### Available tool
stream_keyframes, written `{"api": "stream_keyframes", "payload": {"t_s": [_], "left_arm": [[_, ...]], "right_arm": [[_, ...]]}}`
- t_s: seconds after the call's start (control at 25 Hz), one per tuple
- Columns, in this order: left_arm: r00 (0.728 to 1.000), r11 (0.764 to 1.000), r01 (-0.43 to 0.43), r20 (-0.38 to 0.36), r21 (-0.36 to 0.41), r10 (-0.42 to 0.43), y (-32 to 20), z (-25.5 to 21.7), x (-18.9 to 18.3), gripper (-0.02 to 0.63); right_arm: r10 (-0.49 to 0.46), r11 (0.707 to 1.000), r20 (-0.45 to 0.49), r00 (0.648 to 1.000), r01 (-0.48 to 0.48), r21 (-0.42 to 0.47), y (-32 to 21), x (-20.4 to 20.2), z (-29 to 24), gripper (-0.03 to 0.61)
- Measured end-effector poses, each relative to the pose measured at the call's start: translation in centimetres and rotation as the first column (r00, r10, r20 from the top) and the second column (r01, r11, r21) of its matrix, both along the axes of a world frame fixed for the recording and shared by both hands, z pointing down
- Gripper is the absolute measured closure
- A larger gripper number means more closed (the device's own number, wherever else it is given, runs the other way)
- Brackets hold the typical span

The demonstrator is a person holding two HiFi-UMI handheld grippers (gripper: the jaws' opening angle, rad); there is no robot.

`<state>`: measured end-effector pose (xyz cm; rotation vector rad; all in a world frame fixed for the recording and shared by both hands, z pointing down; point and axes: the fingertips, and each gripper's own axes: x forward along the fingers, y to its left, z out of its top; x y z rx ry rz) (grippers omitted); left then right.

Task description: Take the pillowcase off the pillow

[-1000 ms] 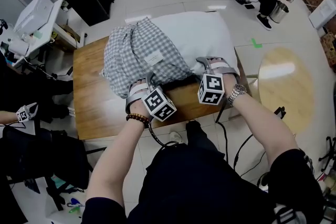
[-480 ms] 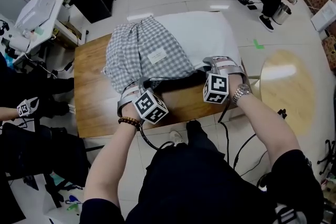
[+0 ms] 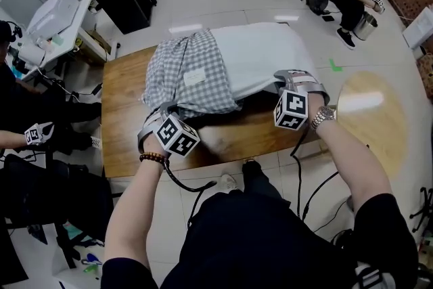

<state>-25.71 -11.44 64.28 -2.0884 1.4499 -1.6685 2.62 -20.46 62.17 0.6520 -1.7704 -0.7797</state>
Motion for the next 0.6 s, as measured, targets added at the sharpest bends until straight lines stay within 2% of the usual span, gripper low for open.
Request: {"api": "stream_keyframes", "payload": {"t_s": [0.4,0.6], "left_arm": [[0.995,0.995,0.101,-0.025,-0.022,-0.102,1.1,-0.5,-5.0,0.604],[0.994,0.994,0.105,-0.035,-0.036,-0.106,2.2,0.5,-5.1,0.604]], "right_arm": [[0.03,0.999,0.029,0.999,-0.028,-0.046,1.5,1.8,-0.5,0.568],[0.038,0.995,0.045,0.998,-0.033,-0.092,2.9,1.5,0.5,0.566]]}}
